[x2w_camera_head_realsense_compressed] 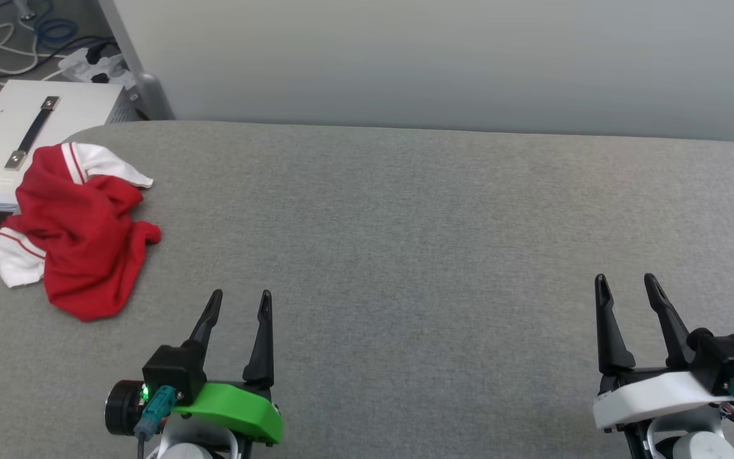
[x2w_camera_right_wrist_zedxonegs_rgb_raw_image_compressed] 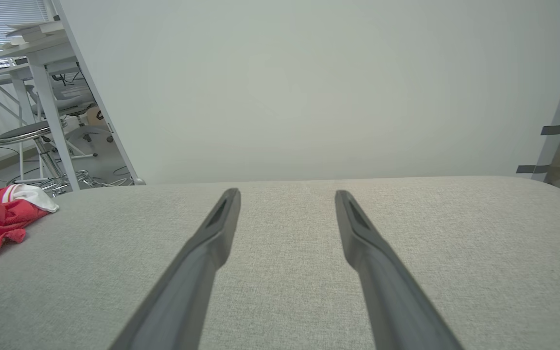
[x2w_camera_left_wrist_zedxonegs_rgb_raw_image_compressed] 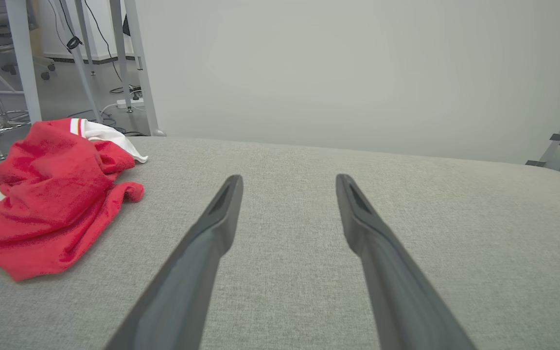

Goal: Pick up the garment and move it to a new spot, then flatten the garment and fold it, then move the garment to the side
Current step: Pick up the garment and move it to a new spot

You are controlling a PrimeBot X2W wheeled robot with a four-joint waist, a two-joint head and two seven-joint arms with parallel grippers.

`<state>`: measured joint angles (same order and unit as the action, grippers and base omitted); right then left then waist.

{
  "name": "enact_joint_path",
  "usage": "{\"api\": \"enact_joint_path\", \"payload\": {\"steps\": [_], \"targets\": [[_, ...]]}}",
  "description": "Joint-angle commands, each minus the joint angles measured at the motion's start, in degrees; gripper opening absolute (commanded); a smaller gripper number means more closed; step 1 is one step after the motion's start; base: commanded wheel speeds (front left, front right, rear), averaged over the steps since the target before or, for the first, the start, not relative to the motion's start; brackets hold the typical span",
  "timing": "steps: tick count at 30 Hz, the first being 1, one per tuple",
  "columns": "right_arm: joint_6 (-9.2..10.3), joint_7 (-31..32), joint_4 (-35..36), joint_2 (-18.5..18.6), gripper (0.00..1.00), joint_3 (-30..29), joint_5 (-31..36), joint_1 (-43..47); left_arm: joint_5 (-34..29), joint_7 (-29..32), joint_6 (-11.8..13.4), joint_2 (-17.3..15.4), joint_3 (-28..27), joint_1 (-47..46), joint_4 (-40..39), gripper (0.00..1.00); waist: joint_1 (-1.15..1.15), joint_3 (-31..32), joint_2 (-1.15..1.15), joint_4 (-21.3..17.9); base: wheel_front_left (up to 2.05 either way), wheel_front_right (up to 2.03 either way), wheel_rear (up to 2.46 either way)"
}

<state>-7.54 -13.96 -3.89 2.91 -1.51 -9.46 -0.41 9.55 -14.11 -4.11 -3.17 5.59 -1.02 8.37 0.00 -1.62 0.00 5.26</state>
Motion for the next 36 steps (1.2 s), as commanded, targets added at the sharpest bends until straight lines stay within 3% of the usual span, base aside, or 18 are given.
{"api": "enact_joint_path", "payload": {"steps": [1,21,36], "targets": [[0.05,-0.7,-0.1,0.0,1.0,0.2,-0.6,0.0,0.5,-0.6,-0.1,0.3,0.0,-0.6,-0.1,1.0,0.0,-0.3,0.0,2.9,0.0,0.0,0.0],[0.05,-1.0,-0.2,0.0,1.0,3.6,0.5,0.3,1.9,-0.9,0.5,0.3,-0.9,-0.1,-1.3,1.0,0.0,0.2,0.0,18.9,0.0,0.0,0.0],[0.05,-1.0,-0.8,0.0,1.0,5.0,0.1,0.4,1.5,-0.9,0.3,0.3,-1.0,0.2,-1.2,1.0,0.0,0.5,0.0,23.3,0.0,0.0,0.0]]}}
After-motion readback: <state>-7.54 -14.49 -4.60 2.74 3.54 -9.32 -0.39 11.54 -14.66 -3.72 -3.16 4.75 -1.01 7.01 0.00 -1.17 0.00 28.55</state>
